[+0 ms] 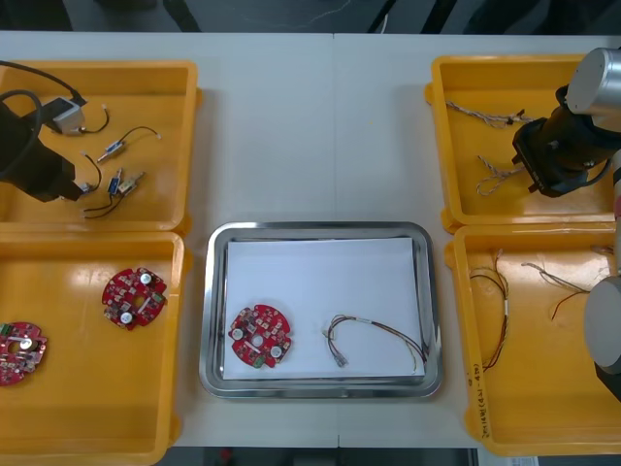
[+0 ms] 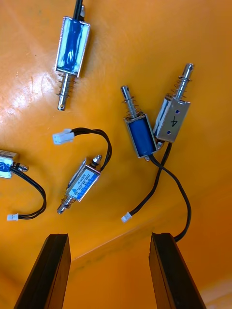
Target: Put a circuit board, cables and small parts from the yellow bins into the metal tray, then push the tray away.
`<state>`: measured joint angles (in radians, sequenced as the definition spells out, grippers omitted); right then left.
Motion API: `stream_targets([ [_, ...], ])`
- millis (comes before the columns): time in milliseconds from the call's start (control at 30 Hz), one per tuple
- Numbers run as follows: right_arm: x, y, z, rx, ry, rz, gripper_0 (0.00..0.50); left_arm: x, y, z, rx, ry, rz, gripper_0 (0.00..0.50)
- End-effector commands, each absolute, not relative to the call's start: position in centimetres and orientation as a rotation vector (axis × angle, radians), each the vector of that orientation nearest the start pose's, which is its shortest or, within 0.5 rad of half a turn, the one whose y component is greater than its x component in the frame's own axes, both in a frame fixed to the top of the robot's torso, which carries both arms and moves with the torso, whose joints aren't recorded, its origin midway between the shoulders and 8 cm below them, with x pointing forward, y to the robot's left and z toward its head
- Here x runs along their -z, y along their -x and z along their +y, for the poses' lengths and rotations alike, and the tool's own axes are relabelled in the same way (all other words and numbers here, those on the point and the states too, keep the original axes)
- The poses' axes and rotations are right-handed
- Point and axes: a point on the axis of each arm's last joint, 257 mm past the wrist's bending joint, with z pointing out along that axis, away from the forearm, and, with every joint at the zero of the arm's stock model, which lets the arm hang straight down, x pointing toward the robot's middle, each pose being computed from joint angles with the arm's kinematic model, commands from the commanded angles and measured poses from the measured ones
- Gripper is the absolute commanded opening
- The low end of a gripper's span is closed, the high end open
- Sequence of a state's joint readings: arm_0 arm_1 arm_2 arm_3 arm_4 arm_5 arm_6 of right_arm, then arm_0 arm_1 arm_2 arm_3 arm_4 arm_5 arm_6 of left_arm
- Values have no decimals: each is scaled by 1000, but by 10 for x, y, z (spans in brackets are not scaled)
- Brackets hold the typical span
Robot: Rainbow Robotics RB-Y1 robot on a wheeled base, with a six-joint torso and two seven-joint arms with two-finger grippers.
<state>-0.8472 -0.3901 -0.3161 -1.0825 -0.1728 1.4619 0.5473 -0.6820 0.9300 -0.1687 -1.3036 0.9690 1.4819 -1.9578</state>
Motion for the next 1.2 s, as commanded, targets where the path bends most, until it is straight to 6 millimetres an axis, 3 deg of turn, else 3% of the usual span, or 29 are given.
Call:
stream_targets([
  [33,198,-608,-344,-382,-1469,2153,500,162,-529,422,-189,-911,2484,481],
  [367,198,-612,-343,-389,-1449,2151,500,153,-537,425,-221,-970,2414,480],
  [633,213,-614,-340,-401,-1461,2159,500,149,-547,428,-260,-988,2367,481],
  [1200,232,-608,-334,-410,-1490,2197,500,171,-557,432,-288,-996,2395,481],
])
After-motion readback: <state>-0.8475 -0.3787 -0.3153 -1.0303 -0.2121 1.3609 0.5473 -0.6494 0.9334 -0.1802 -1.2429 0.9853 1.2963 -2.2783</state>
